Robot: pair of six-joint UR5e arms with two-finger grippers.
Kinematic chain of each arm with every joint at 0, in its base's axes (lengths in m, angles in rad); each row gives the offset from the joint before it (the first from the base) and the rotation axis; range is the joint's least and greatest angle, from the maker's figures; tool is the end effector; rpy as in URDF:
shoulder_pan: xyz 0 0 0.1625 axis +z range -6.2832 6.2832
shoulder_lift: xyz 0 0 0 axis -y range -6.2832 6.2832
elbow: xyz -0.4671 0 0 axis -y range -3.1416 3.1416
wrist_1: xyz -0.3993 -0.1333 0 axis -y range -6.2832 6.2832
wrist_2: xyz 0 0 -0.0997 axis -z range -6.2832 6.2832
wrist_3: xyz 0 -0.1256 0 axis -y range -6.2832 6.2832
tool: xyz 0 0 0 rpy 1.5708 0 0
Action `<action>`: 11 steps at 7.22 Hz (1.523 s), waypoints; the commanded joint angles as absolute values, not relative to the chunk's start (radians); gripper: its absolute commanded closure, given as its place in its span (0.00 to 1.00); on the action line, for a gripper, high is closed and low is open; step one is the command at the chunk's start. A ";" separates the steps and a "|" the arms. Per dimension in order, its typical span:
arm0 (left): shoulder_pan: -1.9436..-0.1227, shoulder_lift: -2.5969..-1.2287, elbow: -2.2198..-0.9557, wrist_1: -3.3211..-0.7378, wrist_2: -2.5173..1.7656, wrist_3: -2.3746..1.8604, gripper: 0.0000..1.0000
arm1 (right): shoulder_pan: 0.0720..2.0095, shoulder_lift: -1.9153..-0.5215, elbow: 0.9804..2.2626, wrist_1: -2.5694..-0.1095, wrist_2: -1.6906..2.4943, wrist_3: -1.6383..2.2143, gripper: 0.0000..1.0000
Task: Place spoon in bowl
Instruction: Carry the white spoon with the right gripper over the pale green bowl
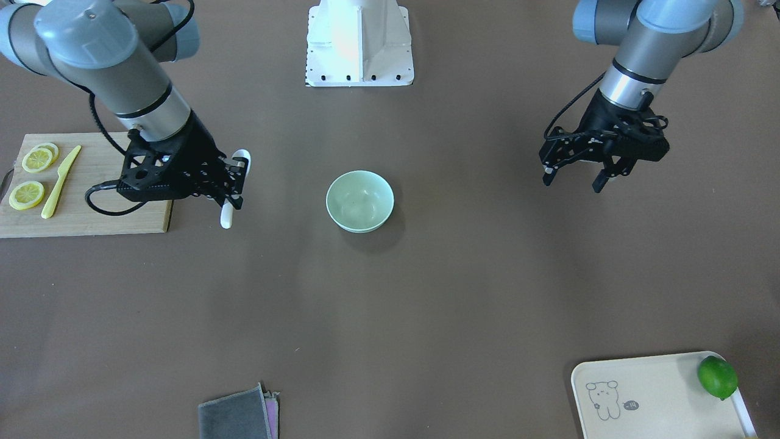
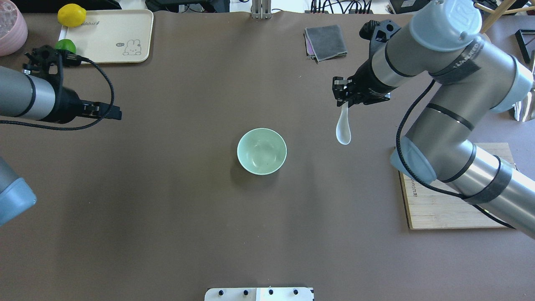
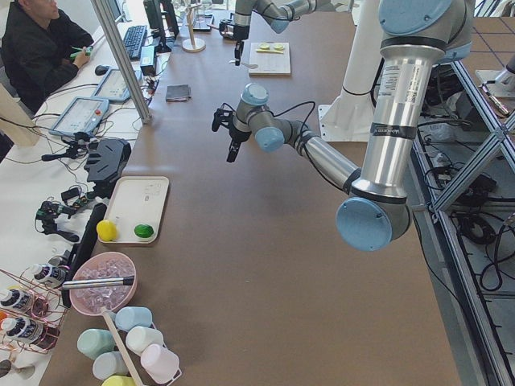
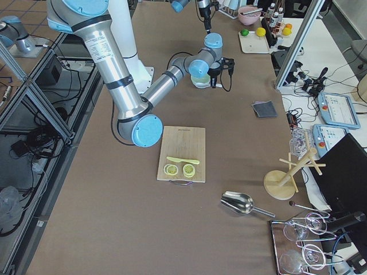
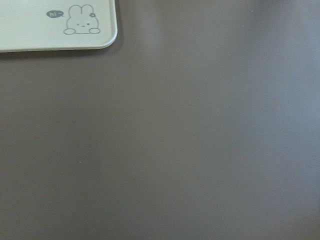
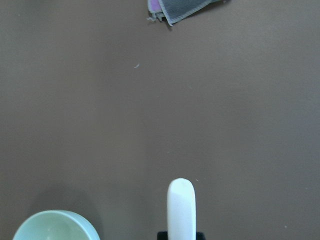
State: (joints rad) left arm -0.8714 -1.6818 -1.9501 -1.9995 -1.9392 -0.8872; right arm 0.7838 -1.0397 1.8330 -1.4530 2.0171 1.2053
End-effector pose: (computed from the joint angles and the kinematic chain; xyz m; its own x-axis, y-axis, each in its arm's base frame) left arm 0.2916 -0.4834 0.4305 0.6372 0.1578 -0.7543 0.1639 0.9287 0.3327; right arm -0.4168 -0.5271 0.2713 0.5467 0.0897 0.8325 -0.2140 0.9762 0.0354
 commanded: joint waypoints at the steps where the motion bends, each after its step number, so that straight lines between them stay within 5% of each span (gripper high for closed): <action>1: -0.960 -1.594 -1.864 -2.106 -2.008 -0.763 0.03 | 0.657 -0.930 1.772 -1.450 1.834 1.313 1.00; 5: -1.026 -1.595 -1.798 -2.108 -2.006 -0.762 0.02 | 0.568 -0.807 1.528 -1.300 1.636 1.339 1.00; 11: -1.086 -1.654 -1.715 -2.102 -2.016 -0.762 0.03 | 0.503 -0.807 1.514 -1.278 1.600 1.335 1.00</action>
State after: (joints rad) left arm -1.0826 -1.6457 -1.7272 -2.1007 -2.0151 -0.7625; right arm 0.5117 -0.8069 1.5144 -1.2774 1.6004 1.3359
